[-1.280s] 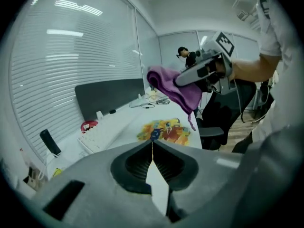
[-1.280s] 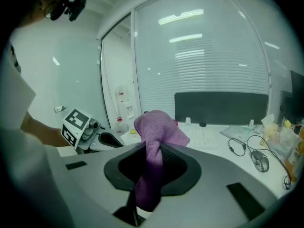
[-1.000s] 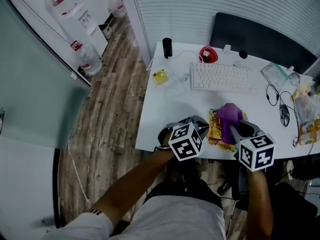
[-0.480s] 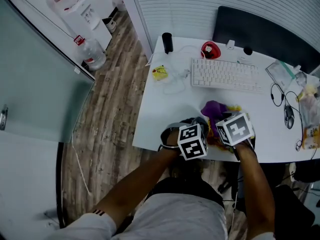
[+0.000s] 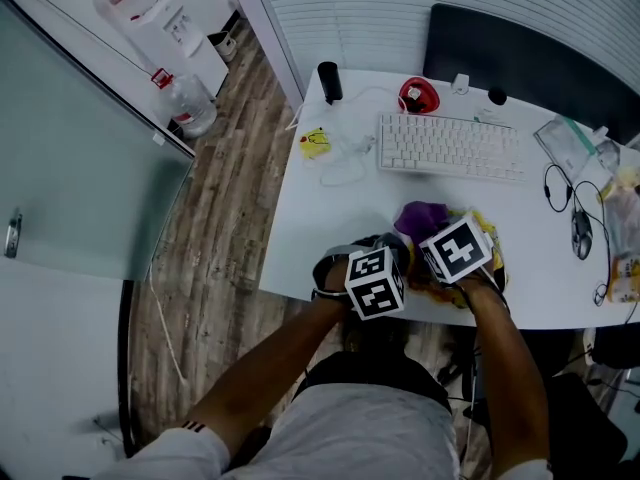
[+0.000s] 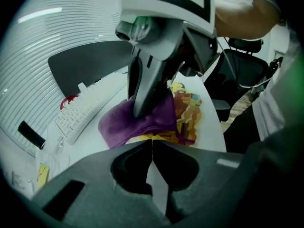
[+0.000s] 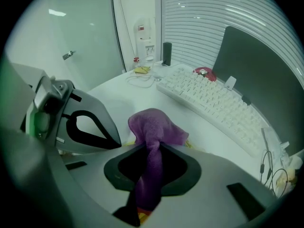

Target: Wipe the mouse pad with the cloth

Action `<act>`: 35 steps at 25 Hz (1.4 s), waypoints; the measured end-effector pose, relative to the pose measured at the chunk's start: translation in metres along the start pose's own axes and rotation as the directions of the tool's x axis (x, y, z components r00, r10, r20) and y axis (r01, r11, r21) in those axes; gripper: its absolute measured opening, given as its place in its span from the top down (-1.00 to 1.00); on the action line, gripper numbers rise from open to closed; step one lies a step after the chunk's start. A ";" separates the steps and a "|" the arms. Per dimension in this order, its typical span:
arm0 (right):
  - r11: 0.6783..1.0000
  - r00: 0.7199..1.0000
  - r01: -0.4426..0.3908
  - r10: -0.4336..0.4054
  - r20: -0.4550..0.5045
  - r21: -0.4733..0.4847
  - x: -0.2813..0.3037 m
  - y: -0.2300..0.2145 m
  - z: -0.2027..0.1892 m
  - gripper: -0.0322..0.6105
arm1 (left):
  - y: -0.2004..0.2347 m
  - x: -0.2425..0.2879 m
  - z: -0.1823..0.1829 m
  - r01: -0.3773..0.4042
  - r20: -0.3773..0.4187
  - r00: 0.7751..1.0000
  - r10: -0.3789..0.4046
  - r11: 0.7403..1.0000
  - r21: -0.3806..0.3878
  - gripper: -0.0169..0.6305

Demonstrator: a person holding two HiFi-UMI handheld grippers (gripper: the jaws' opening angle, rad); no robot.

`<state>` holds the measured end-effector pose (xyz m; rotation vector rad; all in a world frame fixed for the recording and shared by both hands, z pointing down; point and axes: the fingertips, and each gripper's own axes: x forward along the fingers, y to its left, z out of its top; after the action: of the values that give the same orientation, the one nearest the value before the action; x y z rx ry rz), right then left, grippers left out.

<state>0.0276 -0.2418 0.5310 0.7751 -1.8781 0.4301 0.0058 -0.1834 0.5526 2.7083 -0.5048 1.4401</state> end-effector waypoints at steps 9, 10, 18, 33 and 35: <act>0.995 0.998 0.053 -0.052 -0.017 0.087 -0.018 -0.052 -0.052 0.69 | 0.000 0.002 -0.003 -0.011 -0.009 1.000 0.011 1.000 -0.014 0.90; 0.993 0.998 0.061 -0.059 -0.018 0.103 -0.021 -0.059 -0.059 0.69 | 0.000 0.002 -0.003 -0.010 -0.011 1.000 0.010 1.000 -0.014 0.90; 0.967 0.993 0.118 -0.114 -0.032 0.224 -0.042 -0.098 -0.106 0.69 | 0.000 0.003 -0.004 -0.013 -0.013 1.000 0.013 1.000 -0.017 0.90; 0.995 0.995 -0.084 0.080 0.066 0.053 -0.031 0.046 -0.041 0.69 | 0.001 0.003 -0.003 -0.007 -0.011 1.000 0.007 1.000 -0.019 0.90; 0.996 0.996 -0.085 0.083 0.038 0.037 -0.024 0.049 -0.046 0.69 | 0.000 0.003 -0.003 -0.009 -0.010 1.000 0.009 1.000 -0.020 0.90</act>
<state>0.0319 -0.1710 0.5309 0.7358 -1.9464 0.5101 0.0044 -0.1839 0.5565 2.6855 -0.5291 1.4423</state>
